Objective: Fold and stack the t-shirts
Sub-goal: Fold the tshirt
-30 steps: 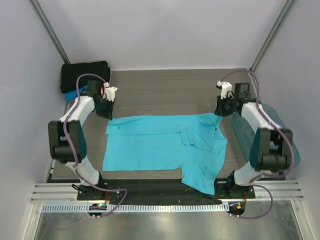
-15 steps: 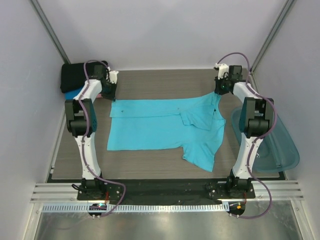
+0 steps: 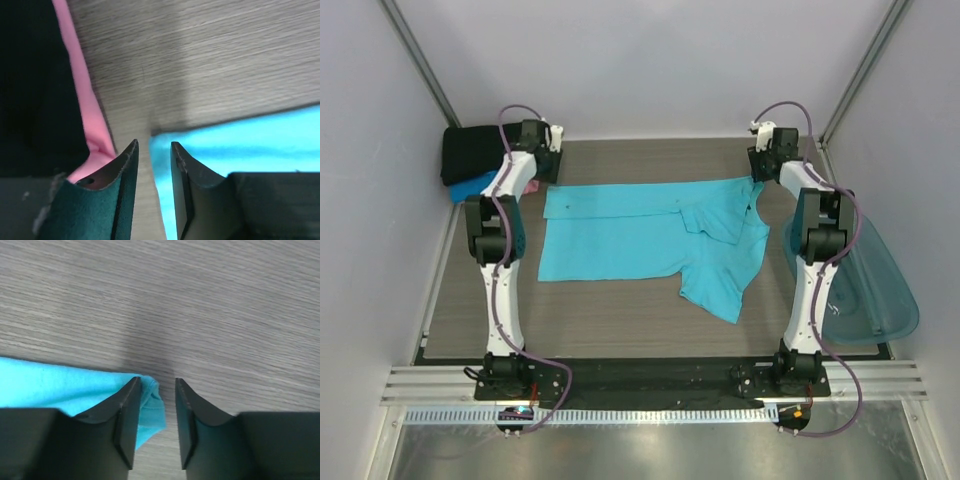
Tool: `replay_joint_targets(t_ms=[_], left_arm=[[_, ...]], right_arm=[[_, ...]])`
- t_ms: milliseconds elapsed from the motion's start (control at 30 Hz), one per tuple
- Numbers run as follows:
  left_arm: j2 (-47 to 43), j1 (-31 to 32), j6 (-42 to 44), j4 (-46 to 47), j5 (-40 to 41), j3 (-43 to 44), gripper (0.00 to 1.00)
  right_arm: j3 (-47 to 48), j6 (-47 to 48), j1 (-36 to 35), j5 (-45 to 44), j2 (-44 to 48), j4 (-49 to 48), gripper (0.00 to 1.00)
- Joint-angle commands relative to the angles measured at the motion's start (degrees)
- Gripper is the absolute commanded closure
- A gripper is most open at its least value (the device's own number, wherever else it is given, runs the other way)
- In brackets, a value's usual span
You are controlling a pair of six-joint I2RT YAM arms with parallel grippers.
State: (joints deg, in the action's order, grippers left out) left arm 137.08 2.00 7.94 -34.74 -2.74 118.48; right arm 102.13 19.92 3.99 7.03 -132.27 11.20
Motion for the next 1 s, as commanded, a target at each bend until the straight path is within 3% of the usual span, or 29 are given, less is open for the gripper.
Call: replay_joint_targets(t_ms=[0, 133, 167, 333, 433, 467, 567, 867, 900, 933, 967], left_arm=[[-10.48, 1.86, -2.23, 2.66, 4.65, 0.88, 0.66], [-19.29, 3.18, 0.22, 1.96, 5.81, -3.76, 0.62], [-20.96, 3.36, 1.19, 1.61, 6.17, -5.43, 0.54], [-32.38, 3.36, 8.83, -0.93, -3.11, -23.27, 0.47], [-37.22, 3.36, 8.76, -5.41, -9.19, -31.69, 0.59], [-38.62, 3.36, 7.8, -6.47, -10.25, -33.38, 0.74], [-40.65, 3.36, 5.16, -7.53, -12.02, -39.8, 1.0], [-44.0, 3.36, 10.95, -8.24, -6.49, -52.2, 0.98], [-44.0, 3.27, 11.21, -8.41, -6.05, -53.16, 0.94], [-44.35, 3.36, 11.48, -8.5, -5.96, -53.61, 0.79], [-44.7, 3.36, 11.74, -8.33, -5.87, -54.13, 0.73]], right_arm=[[3.17, -1.9, 0.41, -2.28, 8.07, -1.71, 0.59], [-0.42, -1.21, 0.4, -1.58, 18.32, 0.57, 0.56], [-1.92, -0.59, 0.32, -0.27, 20.71, 1.79, 0.55], [-14.13, 3.71, -0.03, 11.14, 32.05, 12.33, 0.55], [-20.37, 5.83, -1.7, 16.34, 36.02, 20.16, 0.56], [-21.95, 6.09, -2.23, 17.13, 36.72, 21.65, 0.57], [-28.2, 6.62, -3.98, 18.02, 40.94, 22.37, 0.58], [-49.02, 26.29, -13.3, 18.19, 60.35, 32.03, 0.55], [-52.43, 28.05, -14.26, 18.11, 62.29, 32.65, 0.55], [-54.03, 31.81, -14.88, 18.11, 66.57, 33.26, 0.55], [-55.62, 33.76, -15.41, 17.94, 68.53, 34.75, 0.54]])
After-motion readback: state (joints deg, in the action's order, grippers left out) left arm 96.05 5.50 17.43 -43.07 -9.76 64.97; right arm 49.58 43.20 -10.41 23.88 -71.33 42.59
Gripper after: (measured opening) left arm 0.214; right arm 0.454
